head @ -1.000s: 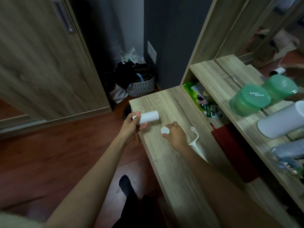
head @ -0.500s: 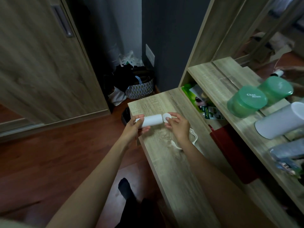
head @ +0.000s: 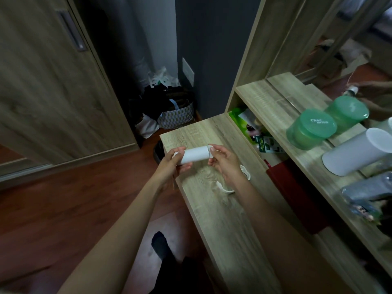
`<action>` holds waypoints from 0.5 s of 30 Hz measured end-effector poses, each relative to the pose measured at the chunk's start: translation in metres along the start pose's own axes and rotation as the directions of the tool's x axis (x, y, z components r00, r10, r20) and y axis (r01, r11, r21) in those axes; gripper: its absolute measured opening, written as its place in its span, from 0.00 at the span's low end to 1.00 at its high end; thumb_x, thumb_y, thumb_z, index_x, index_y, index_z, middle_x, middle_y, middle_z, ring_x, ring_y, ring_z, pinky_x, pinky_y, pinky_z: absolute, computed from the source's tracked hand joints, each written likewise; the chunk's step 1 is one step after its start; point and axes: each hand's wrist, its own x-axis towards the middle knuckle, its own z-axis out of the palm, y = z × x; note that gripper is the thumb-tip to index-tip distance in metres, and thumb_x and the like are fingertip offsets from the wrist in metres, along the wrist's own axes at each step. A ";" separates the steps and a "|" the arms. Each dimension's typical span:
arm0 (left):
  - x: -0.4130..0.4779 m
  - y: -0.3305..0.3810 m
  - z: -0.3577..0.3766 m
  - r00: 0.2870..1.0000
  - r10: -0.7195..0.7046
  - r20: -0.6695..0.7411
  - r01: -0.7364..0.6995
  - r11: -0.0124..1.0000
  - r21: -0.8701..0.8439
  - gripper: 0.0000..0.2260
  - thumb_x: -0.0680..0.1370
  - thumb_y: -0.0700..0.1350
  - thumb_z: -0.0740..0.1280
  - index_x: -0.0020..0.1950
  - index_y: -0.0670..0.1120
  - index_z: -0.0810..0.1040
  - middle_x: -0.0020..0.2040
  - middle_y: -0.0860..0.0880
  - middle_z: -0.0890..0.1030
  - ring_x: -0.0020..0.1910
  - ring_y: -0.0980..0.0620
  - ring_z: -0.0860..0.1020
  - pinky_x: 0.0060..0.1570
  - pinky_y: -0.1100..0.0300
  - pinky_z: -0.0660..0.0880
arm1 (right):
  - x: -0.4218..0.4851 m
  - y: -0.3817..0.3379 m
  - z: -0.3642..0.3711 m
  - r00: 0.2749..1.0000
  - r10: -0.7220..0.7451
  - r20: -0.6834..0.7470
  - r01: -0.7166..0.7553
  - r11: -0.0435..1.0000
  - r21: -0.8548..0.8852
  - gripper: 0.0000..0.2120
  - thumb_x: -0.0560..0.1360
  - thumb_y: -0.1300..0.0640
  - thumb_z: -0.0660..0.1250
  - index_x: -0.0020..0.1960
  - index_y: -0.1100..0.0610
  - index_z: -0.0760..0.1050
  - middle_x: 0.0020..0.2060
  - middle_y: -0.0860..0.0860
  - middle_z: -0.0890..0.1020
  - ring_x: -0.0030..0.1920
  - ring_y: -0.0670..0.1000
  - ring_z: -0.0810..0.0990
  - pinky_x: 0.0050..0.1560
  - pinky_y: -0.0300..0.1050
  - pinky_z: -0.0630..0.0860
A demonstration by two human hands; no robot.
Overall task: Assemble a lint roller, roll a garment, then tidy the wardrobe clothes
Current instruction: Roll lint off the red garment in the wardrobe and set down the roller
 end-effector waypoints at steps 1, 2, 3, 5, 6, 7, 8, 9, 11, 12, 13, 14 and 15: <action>0.000 0.001 0.000 1.000 0.000 0.007 0.000 1.000 0.009 0.14 0.83 0.42 0.61 0.68 0.41 0.72 0.56 0.42 0.76 0.37 0.52 0.84 0.37 0.65 0.80 | 0.000 0.000 0.000 1.000 0.004 0.003 -0.004 1.000 -0.006 0.12 0.78 0.64 0.64 0.60 0.65 0.76 0.42 0.52 0.78 0.33 0.47 0.76 0.37 0.37 0.79; 0.000 0.001 0.001 1.000 -0.001 0.013 0.001 1.000 0.014 0.14 0.83 0.42 0.61 0.69 0.40 0.72 0.56 0.42 0.76 0.37 0.52 0.84 0.37 0.65 0.80 | -0.001 0.000 0.001 1.000 0.009 0.003 -0.009 1.000 -0.008 0.12 0.78 0.63 0.65 0.60 0.64 0.76 0.42 0.52 0.78 0.33 0.46 0.76 0.37 0.38 0.79; 0.000 0.002 0.001 1.000 -0.003 0.018 0.003 1.000 0.016 0.15 0.83 0.42 0.61 0.69 0.40 0.71 0.56 0.42 0.75 0.37 0.52 0.84 0.37 0.65 0.80 | -0.001 0.001 0.001 1.000 0.015 0.000 -0.015 1.000 -0.011 0.11 0.78 0.62 0.65 0.59 0.63 0.77 0.43 0.52 0.78 0.34 0.46 0.75 0.38 0.38 0.79; 0.001 0.003 0.001 1.000 -0.002 0.028 0.002 1.000 0.021 0.13 0.83 0.42 0.61 0.68 0.41 0.72 0.57 0.41 0.75 0.36 0.52 0.84 0.37 0.65 0.80 | -0.001 0.002 0.001 1.000 0.010 -0.008 -0.010 0.999 -0.034 0.10 0.78 0.62 0.65 0.58 0.60 0.78 0.44 0.51 0.78 0.34 0.46 0.75 0.37 0.37 0.79; 0.001 0.003 0.000 1.000 0.000 0.031 -0.001 1.000 0.027 0.13 0.83 0.42 0.61 0.67 0.41 0.73 0.57 0.41 0.75 0.37 0.52 0.84 0.38 0.65 0.81 | -0.001 0.003 0.001 1.000 -0.001 -0.010 0.001 0.999 -0.054 0.10 0.78 0.61 0.65 0.58 0.59 0.78 0.45 0.51 0.79 0.35 0.46 0.76 0.36 0.36 0.78; 0.001 0.003 -0.001 0.999 0.003 0.034 -0.005 0.999 0.034 0.12 0.83 0.42 0.61 0.66 0.42 0.73 0.58 0.40 0.74 0.38 0.51 0.84 0.38 0.65 0.81 | -0.001 0.004 0.000 1.000 -0.017 -0.008 0.017 0.997 -0.074 0.10 0.78 0.61 0.65 0.58 0.57 0.79 0.47 0.51 0.79 0.37 0.46 0.77 0.36 0.36 0.78; 0.002 0.003 -0.002 0.999 0.007 0.035 -0.008 0.999 0.040 0.12 0.83 0.42 0.61 0.66 0.43 0.74 0.59 0.39 0.74 0.38 0.51 0.84 0.38 0.65 0.81 | -0.001 0.005 0.000 0.999 -0.033 -0.002 0.032 0.995 -0.089 0.11 0.78 0.60 0.65 0.59 0.57 0.79 0.49 0.52 0.79 0.38 0.46 0.77 0.36 0.36 0.78; 0.002 0.003 -0.003 0.999 0.009 0.037 -0.011 0.999 0.040 0.11 0.83 0.43 0.61 0.65 0.43 0.74 0.60 0.38 0.74 0.39 0.50 0.84 0.38 0.64 0.81 | -0.001 0.005 0.000 0.999 -0.043 0.011 0.044 0.993 -0.105 0.12 0.78 0.60 0.65 0.60 0.56 0.78 0.50 0.52 0.80 0.39 0.45 0.78 0.36 0.36 0.78; 0.003 0.002 -0.004 0.999 0.008 0.032 -0.009 1.000 0.023 0.10 0.83 0.42 0.61 0.64 0.44 0.74 0.61 0.37 0.74 0.39 0.50 0.84 0.38 0.64 0.80 | -0.003 0.006 -0.001 0.998 -0.038 0.057 0.046 0.988 -0.147 0.14 0.78 0.57 0.65 0.63 0.55 0.77 0.50 0.52 0.80 0.39 0.46 0.80 0.36 0.36 0.78; 0.003 0.002 -0.004 1.000 0.007 0.026 -0.008 1.000 0.015 0.10 0.83 0.42 0.61 0.63 0.44 0.74 0.61 0.37 0.74 0.38 0.50 0.84 0.37 0.64 0.80 | -0.004 0.005 -0.002 0.996 -0.028 0.087 0.042 0.985 -0.165 0.15 0.78 0.55 0.65 0.65 0.54 0.76 0.50 0.52 0.81 0.39 0.46 0.81 0.37 0.36 0.78; 0.003 0.002 -0.005 1.000 0.005 0.019 -0.005 1.000 0.011 0.10 0.83 0.42 0.60 0.63 0.44 0.74 0.60 0.38 0.74 0.38 0.51 0.84 0.37 0.65 0.80 | -0.005 0.005 -0.003 0.993 -0.014 0.118 0.036 0.983 -0.180 0.16 0.78 0.54 0.65 0.66 0.53 0.74 0.51 0.52 0.81 0.40 0.46 0.81 0.37 0.37 0.79; 0.003 0.002 -0.007 1.000 -0.001 0.015 0.000 1.000 0.008 0.10 0.83 0.42 0.60 0.63 0.44 0.74 0.60 0.38 0.74 0.37 0.51 0.84 0.37 0.65 0.80 | -0.005 0.005 -0.004 0.989 -0.002 0.147 0.030 0.982 -0.188 0.18 0.78 0.54 0.65 0.67 0.54 0.73 0.52 0.52 0.81 0.41 0.47 0.82 0.39 0.38 0.80; 0.003 0.002 -0.008 1.000 -0.010 0.015 0.010 1.000 0.007 0.10 0.83 0.42 0.60 0.63 0.44 0.74 0.60 0.38 0.74 0.37 0.51 0.84 0.37 0.65 0.80 | -0.004 0.005 -0.006 0.985 0.005 0.172 0.030 0.979 -0.200 0.19 0.78 0.55 0.66 0.68 0.55 0.72 0.53 0.53 0.80 0.43 0.48 0.82 0.40 0.39 0.80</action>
